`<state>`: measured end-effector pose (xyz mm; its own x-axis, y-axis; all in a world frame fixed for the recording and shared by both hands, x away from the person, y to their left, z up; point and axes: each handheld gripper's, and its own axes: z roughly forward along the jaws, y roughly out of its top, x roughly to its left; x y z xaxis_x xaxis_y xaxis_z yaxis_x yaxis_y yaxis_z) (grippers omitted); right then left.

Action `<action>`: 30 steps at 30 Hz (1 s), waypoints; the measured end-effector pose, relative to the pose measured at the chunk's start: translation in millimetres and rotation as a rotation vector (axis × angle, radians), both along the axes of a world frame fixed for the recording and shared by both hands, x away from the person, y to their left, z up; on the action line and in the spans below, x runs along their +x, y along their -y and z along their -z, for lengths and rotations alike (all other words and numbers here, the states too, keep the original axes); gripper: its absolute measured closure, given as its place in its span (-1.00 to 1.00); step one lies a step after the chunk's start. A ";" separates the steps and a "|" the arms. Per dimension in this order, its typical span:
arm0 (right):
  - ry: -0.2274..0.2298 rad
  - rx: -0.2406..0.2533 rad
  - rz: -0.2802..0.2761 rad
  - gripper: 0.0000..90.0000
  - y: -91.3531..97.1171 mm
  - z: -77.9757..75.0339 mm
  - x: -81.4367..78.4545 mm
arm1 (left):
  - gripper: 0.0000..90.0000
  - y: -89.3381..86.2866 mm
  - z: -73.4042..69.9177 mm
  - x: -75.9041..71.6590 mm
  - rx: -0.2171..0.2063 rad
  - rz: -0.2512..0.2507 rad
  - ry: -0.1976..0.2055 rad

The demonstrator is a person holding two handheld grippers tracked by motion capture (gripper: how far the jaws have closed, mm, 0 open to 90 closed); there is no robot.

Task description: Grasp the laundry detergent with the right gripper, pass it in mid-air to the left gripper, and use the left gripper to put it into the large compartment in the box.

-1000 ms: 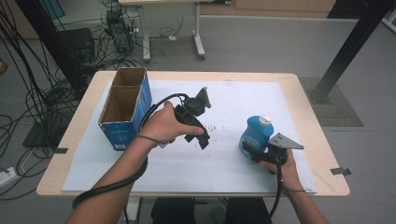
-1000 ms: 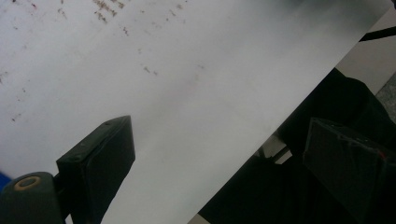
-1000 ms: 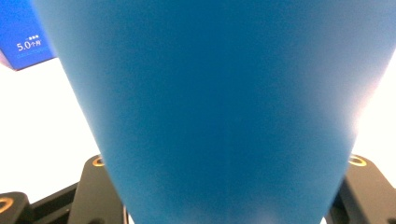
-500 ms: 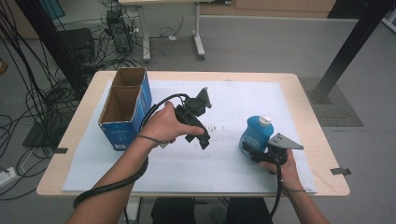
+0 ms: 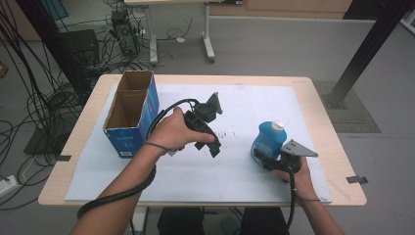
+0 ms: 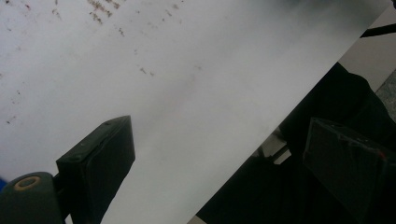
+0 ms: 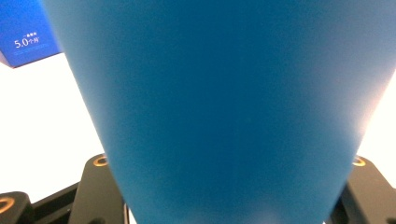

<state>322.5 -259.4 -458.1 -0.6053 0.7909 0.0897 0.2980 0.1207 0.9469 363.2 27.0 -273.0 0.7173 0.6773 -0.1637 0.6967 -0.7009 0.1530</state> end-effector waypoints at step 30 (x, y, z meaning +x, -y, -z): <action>0.008 -0.001 -0.002 -0.12 0.2 0.3 0.1 | -0.79 -1.6 -0.6 -0.6 0.001 -0.005 0.003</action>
<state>322.7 -259.6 -458.4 -0.6075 0.7899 0.0839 0.2899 0.1222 0.9492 362.6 28.6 -272.4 0.7142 0.6812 -0.1607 0.6999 -0.6972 0.1549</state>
